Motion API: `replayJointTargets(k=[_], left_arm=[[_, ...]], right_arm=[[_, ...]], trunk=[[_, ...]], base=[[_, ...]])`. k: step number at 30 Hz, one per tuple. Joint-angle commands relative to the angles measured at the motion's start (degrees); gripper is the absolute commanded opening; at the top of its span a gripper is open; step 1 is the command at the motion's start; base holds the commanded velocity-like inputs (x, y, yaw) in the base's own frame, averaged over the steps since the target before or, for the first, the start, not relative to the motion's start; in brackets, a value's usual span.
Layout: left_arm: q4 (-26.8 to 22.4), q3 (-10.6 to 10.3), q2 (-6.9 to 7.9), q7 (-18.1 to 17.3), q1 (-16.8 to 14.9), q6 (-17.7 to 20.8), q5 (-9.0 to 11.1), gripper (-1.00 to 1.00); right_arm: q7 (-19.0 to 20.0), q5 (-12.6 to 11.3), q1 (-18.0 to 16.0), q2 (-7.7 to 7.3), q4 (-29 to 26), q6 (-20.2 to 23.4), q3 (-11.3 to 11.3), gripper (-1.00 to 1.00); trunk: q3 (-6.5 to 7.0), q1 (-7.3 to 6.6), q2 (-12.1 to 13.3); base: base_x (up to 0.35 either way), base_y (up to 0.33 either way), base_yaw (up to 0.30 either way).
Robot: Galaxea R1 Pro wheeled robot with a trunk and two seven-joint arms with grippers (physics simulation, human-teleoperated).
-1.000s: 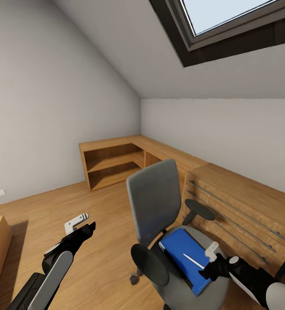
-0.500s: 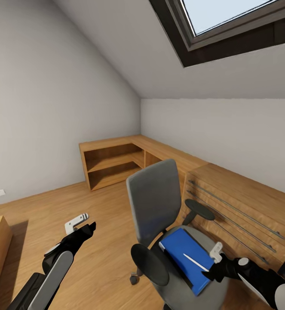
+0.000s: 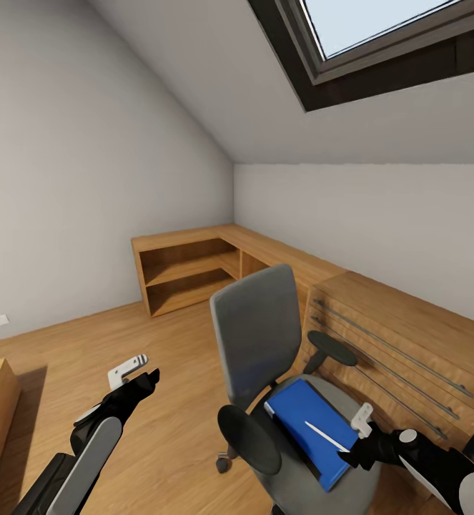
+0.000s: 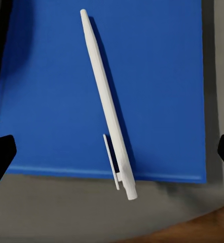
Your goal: In the bedroom, organize the workspace by keeping the computer under the desk, ensuring the monitor is on the desk, placing the keyboard on the desk next to the monitor, placing the mouse on the desk next to the keyboard, moving the folder from the swivel chair onto the desk next to the mouse, stacking the notebook on top of the folder with the pen on top of the notebook, and positioning the swivel chair next to the desk.
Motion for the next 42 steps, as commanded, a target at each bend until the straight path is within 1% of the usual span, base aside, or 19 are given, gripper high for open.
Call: replayJointTargets(k=[1,19,31,42], left_arm=[[-0.08,-0.11,0.05,0.49,-0.06,0.07,0.38,1.00],[-0.07,-0.11,0.05,0.48,-0.06,0.07,0.38,1.00],[-0.07,-0.11,0.05,0.50,-0.06,0.07,0.36,1.00],[-0.07,-0.11,-0.02,0.48,-0.06,0.07,0.42,1.00]], right_arm=[[0.07,-0.54,-0.06,-0.06,-0.08,0.12,0.34,1.00],[0.40,-0.45,-0.06,0.14,-0.31,0.15,0.39,1.00],[0.42,-0.45,-0.06,0.20,-0.36,0.15,0.42,1.00],[0.42,-0.45,-0.06,0.20,-0.34,0.15,0.42,1.00]], trunk=[[-0.06,0.00,-0.04],[-0.06,0.00,-0.04],[-2.22,2.63,-4.85],[-2.22,2.63,-4.85]], base=[[0.000,0.000,0.000],[0.000,0.000,0.000],[0.000,0.000,0.000],[0.000,0.000,0.000]])
